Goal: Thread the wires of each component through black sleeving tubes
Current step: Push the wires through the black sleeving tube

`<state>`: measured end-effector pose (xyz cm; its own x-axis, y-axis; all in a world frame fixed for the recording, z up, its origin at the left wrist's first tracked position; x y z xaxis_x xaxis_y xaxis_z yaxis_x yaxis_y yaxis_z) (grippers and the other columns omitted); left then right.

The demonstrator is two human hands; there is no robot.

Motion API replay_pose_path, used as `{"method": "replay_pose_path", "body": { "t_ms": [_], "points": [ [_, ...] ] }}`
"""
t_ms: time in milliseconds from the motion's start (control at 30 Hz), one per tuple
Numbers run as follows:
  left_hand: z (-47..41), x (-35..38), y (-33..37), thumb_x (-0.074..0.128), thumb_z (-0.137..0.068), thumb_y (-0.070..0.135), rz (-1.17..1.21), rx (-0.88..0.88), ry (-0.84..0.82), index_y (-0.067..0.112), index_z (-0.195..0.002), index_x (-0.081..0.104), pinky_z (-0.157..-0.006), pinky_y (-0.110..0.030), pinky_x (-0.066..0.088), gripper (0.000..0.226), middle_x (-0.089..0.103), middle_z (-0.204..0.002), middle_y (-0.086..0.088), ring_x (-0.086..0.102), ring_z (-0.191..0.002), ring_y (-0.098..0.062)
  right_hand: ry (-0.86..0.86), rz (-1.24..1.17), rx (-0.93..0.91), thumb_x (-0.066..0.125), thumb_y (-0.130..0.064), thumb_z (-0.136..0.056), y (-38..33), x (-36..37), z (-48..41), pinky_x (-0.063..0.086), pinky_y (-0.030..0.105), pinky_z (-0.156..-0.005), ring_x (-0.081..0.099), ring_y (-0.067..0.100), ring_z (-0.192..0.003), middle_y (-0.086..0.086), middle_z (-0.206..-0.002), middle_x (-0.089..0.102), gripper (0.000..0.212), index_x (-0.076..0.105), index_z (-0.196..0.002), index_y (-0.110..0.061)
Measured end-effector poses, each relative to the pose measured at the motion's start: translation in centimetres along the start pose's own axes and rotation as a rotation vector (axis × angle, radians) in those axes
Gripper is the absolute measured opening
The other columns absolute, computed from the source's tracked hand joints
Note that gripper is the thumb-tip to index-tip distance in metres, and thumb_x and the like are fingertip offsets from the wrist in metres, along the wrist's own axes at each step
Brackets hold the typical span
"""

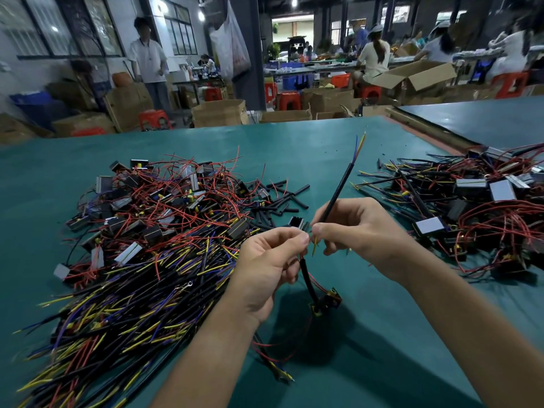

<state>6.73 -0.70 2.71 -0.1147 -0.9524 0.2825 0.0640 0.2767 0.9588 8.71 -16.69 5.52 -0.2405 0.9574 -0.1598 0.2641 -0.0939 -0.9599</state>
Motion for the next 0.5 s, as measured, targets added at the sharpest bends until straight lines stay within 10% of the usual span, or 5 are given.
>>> {"method": "replay_pose_path", "body": {
  "t_ms": [500],
  "points": [
    [-0.17, -0.53, -0.04, 0.074, -0.066, 0.032, 0.043, -0.200, -0.191, 0.020, -0.067, 0.070, -0.039, -0.016, 0.035, 0.013, 0.055, -0.064, 0.004, 0.038, -0.039, -0.004, -0.175, 0.130, -0.062, 0.059, 0.005, -0.091, -0.28, -0.33, 0.33, 0.054, 0.024, -0.060, 0.058, 0.023, -0.062, 0.026, -0.073, 0.059, 0.022, 0.068, -0.081, -0.012]
  ]
}}
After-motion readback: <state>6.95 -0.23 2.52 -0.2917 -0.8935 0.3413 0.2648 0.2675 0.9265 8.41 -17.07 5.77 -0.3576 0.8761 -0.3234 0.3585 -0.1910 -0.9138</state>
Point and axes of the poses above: each hand's wrist, its own z-axis away from the middle knuckle, its own x-axis out of the palm, y = z × x, the point moved 1 cm from there along -z, towards the middle knuckle
